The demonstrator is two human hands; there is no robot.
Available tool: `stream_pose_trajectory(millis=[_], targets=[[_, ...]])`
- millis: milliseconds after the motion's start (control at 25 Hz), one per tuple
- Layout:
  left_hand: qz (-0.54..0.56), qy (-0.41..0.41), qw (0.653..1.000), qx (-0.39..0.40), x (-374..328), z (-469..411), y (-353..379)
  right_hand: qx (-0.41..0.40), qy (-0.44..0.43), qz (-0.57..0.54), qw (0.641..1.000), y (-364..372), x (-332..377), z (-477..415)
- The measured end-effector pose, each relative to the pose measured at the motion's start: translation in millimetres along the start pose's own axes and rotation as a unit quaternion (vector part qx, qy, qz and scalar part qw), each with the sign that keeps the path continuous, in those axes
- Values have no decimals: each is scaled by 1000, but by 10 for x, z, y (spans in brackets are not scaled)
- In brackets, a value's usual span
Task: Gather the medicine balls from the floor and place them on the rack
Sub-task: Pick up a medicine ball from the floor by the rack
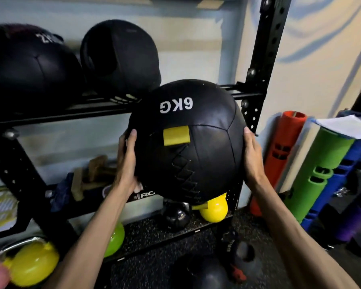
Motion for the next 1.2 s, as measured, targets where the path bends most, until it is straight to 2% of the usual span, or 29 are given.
stream_pose_trajectory(millis=[160,280,400,520,680,880,1040,1200], targets=[[19,17,998,51,-182,-203,683,-9,-67,-20,997,-341,419,-697],[19,21,998,56,-243,-210,1019,13,-105,-34,994,-558,613,-1094],[17,35,998,46,-346,-177,1307,37,-105,-56,992,-692,660,-1277],[18,68,997,36,-501,-192,1553,25,-118,-79,990,-784,690,-1494],[14,132,989,66,-721,-405,1819,3,-143,-102,984,-794,828,-1775],[-17,165,984,67,-835,-877,2030,-11,-155,-93,983,-658,879,-2177],[-33,147,985,90,-991,-1202,2147,10,-184,-118,976,-596,862,-2355],[-68,107,990,65,-1168,-1525,2255,0,-235,-129,963,-474,848,-2462]])
Point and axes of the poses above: each hand's wrist, its own z-axis away from the middle knuckle, its own y-axis out of the palm, x = y × z, the point moved 3 cm from there along -z, towards the middle knuckle, and after that the axes turned 10 degrees about z, right-handed, at the moved point
